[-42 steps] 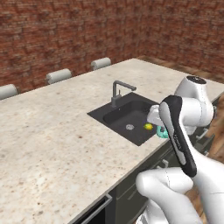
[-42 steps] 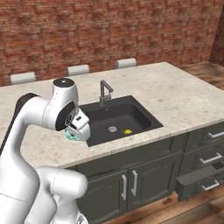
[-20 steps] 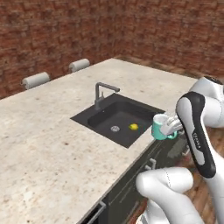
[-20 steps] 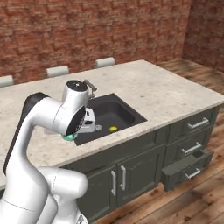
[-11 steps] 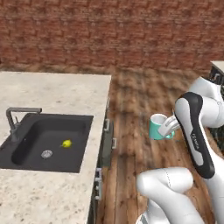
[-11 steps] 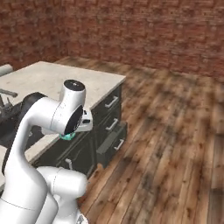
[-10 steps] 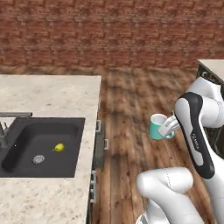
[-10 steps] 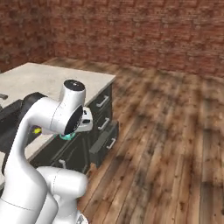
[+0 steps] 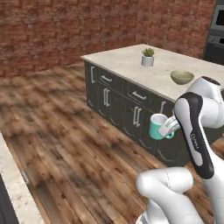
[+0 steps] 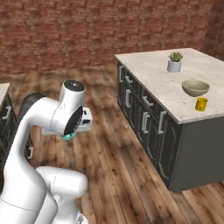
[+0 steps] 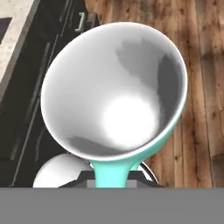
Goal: Clear the mugs and bowl far away from the sink.
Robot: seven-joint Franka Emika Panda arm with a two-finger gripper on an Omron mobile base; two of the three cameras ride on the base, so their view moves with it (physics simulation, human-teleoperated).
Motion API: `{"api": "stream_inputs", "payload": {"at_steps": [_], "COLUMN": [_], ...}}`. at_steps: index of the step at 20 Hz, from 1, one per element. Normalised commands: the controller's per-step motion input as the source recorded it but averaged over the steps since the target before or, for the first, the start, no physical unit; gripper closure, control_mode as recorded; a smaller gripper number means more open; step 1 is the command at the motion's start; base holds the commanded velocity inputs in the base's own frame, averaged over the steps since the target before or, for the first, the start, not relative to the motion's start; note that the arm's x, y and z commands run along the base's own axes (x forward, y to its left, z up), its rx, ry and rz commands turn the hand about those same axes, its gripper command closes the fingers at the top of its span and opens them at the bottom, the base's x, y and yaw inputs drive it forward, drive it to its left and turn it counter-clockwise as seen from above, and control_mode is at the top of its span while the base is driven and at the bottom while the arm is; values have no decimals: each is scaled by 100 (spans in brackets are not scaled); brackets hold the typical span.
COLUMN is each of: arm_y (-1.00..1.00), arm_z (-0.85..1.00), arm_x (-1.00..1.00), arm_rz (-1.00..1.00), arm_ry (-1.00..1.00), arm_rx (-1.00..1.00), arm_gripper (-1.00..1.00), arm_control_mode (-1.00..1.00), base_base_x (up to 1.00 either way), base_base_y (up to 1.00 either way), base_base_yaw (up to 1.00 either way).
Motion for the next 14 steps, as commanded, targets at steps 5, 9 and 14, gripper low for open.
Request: {"api": "stream_inputs", "payload": {"at_steps": [5,9,14], "arm_y": [0,0,0], "arm_z": [0,0,0], "arm_x": [0,0,0], "arm_rz": [0,0,0], "arm_ry": [0,0,0], "arm_rx": [0,0,0], "arm_gripper": [100,100,100], "arm_control_mode": [100,100,100], "base_base_x": [41,100,100], "base_base_y": [27,89,86], "base_base_yaw": [-88,-49,-19]}}
